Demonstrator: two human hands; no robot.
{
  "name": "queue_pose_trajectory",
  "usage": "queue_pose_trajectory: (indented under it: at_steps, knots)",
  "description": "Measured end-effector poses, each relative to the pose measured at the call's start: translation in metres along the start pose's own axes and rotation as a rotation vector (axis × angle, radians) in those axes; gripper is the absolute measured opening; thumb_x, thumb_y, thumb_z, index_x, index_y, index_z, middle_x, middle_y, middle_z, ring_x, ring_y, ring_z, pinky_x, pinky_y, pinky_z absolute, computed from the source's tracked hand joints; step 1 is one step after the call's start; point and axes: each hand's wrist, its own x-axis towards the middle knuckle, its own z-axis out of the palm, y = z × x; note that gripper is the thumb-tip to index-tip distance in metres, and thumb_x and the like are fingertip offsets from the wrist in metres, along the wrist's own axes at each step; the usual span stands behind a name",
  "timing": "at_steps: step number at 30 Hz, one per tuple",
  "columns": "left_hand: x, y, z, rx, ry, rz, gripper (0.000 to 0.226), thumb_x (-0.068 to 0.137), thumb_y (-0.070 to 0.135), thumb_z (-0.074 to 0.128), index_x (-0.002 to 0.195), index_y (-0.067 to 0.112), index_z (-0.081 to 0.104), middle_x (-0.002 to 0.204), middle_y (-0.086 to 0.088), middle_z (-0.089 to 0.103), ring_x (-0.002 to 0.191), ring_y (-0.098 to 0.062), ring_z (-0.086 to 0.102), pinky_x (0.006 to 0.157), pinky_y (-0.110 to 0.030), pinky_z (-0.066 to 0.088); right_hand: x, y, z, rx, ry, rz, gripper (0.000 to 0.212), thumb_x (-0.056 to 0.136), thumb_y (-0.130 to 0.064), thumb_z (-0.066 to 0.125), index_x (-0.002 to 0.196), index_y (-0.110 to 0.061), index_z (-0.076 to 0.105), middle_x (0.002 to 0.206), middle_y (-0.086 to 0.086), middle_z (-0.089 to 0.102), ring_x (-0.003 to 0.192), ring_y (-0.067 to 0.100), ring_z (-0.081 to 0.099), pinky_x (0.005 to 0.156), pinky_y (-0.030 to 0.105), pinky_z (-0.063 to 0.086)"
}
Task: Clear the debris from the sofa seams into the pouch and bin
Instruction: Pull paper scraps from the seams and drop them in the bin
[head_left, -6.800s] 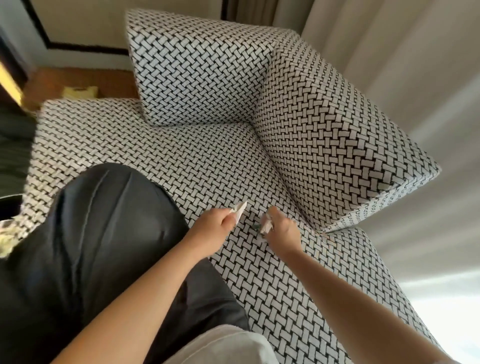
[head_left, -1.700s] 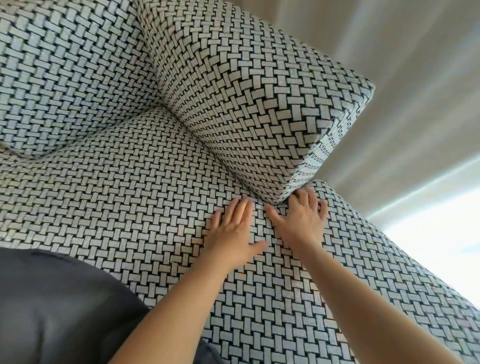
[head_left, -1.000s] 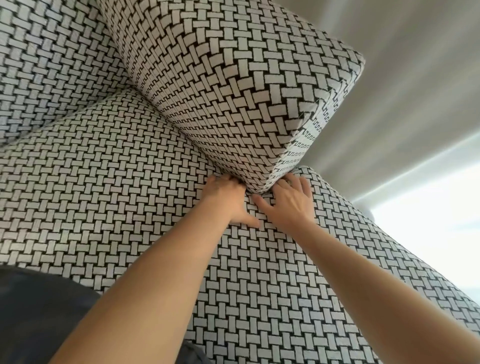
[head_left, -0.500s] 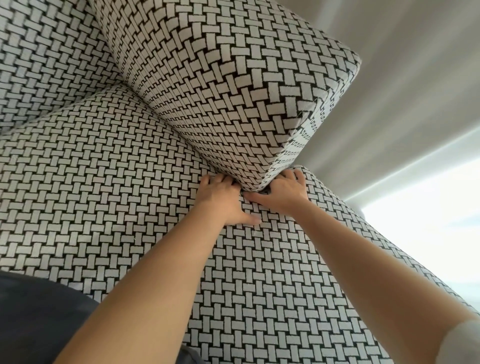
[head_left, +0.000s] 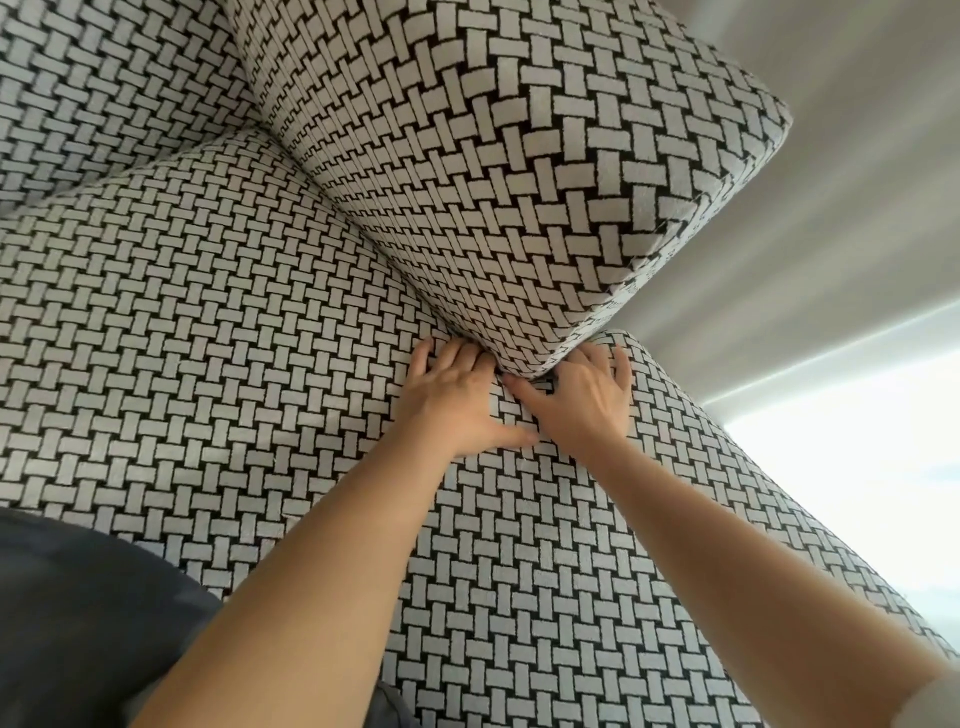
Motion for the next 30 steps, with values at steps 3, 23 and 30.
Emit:
queue_pose_trajectory:
  at_steps: [3, 23, 30]
  knots:
    - [0.0, -0.001, 0.001, -0.01, -0.02, -0.006, 0.114, 0.058, 0.09, 0.035, 0.146, 0.019, 0.018, 0.156, 0.0, 0.013, 0.144, -0.018, 0.004, 0.113, -0.044, -0.011, 0.005, 0.0, -0.003, 0.035, -0.109, 0.022, 0.08, 0.071, -0.078, 0.029, 0.121, -0.022, 0.058, 0.134, -0.005, 0.049, 0.134, 0.017, 0.023, 0.115, 0.043, -0.001]
    - [0.001, 0.0, 0.004, -0.013, -0.022, -0.019, 0.112, 0.059, 0.09, 0.036, 0.145, 0.02, 0.019, 0.156, 0.002, 0.011, 0.144, -0.015, 0.001, 0.113, -0.044, -0.01, 0.019, 0.006, -0.001, 0.177, -0.217, 0.09, 0.074, 0.072, -0.07, 0.05, 0.123, -0.016, 0.054, 0.135, -0.001, 0.046, 0.136, 0.019, 0.018, 0.113, 0.038, -0.007]
    - [-0.001, 0.001, 0.002, -0.007, -0.031, -0.025, 0.111, 0.06, 0.089, 0.037, 0.146, 0.021, 0.018, 0.156, 0.002, 0.01, 0.144, -0.016, 0.001, 0.113, -0.044, -0.011, 0.022, 0.009, 0.001, 0.259, -0.196, 0.137, 0.042, 0.079, -0.036, 0.053, 0.115, -0.015, 0.059, 0.138, 0.003, 0.042, 0.137, 0.017, 0.015, 0.112, 0.033, -0.01]
